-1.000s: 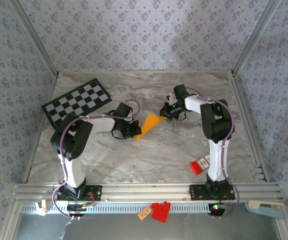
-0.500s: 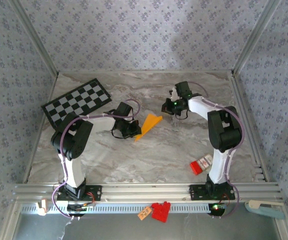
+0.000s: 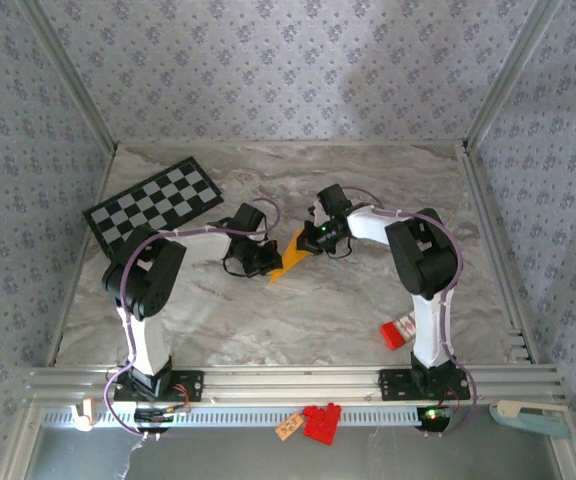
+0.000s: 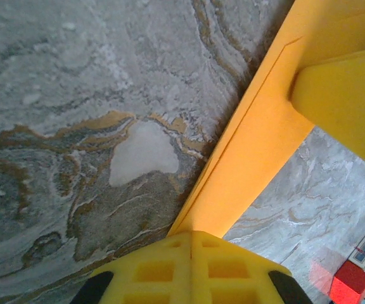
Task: Fold a paper plane with a square sheet of paper (pick it up from the middle)
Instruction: Fold the wing for the fifth time at the center of the table.
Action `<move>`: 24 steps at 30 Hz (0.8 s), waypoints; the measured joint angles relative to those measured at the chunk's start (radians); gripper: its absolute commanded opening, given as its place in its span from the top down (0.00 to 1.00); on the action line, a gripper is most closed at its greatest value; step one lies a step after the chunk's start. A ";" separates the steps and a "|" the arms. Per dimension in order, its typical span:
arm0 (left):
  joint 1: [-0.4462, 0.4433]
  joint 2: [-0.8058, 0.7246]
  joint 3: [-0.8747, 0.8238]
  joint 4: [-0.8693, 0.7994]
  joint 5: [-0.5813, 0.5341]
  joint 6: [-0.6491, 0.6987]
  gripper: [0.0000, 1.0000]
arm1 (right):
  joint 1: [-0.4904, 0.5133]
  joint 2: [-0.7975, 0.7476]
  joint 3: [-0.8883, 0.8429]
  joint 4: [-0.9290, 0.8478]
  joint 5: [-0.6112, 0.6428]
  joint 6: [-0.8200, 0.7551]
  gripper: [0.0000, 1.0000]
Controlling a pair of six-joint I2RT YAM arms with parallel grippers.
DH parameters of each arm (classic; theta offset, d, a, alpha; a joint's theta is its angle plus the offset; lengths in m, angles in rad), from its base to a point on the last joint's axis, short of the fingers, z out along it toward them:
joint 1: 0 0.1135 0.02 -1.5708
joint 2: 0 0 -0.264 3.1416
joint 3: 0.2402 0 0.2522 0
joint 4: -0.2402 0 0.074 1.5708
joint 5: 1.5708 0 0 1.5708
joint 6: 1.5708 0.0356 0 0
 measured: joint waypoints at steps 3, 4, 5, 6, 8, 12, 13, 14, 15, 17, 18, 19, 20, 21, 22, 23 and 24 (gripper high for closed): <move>0.001 -0.002 0.005 -0.002 0.011 0.009 1.00 | -0.001 0.001 0.000 -0.001 0.000 -0.004 0.97; 0.001 -0.002 0.010 -0.002 0.014 0.015 0.99 | -0.002 0.002 0.000 -0.002 0.000 -0.005 0.98; 0.001 -0.003 0.016 -0.001 0.016 0.023 0.98 | -0.002 0.003 0.000 -0.002 -0.001 -0.007 0.98; 0.001 -0.005 0.024 0.002 0.018 0.029 0.96 | -0.003 0.004 0.000 -0.002 -0.003 -0.009 0.98; 0.001 -0.011 0.037 0.021 0.023 0.034 0.95 | -0.005 0.005 0.001 -0.003 -0.008 -0.011 0.98; 0.001 -0.013 0.060 0.081 0.045 0.037 0.94 | -0.010 0.011 0.006 -0.007 -0.024 -0.011 0.98; 0.000 -0.012 0.063 0.093 0.049 0.037 0.94 | -0.011 0.013 0.007 -0.008 -0.027 -0.011 0.98; 0.000 -0.009 0.065 0.099 0.051 0.037 0.94 | -0.012 0.014 0.008 -0.008 -0.031 -0.011 0.98; -0.002 -0.003 0.068 0.106 0.054 0.037 0.94 | -0.014 0.016 0.009 -0.009 -0.034 -0.011 0.98; -0.004 0.008 0.069 0.115 0.056 0.036 0.94 | -0.017 0.018 0.010 -0.009 -0.044 -0.010 0.98; -0.006 0.015 0.069 0.117 0.060 0.035 0.94 | -0.018 0.019 0.010 -0.008 -0.049 -0.010 0.98; -0.008 0.024 0.070 0.118 0.061 0.033 0.95 | -0.019 0.021 0.010 -0.007 -0.054 -0.007 0.98; -0.011 0.032 0.071 0.121 0.064 0.031 0.95 | -0.020 0.023 0.010 -0.006 -0.059 -0.007 0.98; -0.013 0.043 0.074 0.123 0.066 0.029 0.95 | -0.021 0.023 0.010 -0.006 -0.063 -0.006 0.98; -0.014 0.055 0.076 0.127 0.069 0.029 0.95 | -0.021 0.024 0.010 -0.005 -0.066 -0.006 0.98; -0.018 0.063 0.078 0.127 0.071 0.029 0.95 | -0.021 0.024 0.010 -0.004 -0.068 -0.006 0.98; -0.019 0.074 0.081 0.129 0.073 0.028 0.95 | -0.022 0.025 0.010 -0.004 -0.069 -0.006 0.98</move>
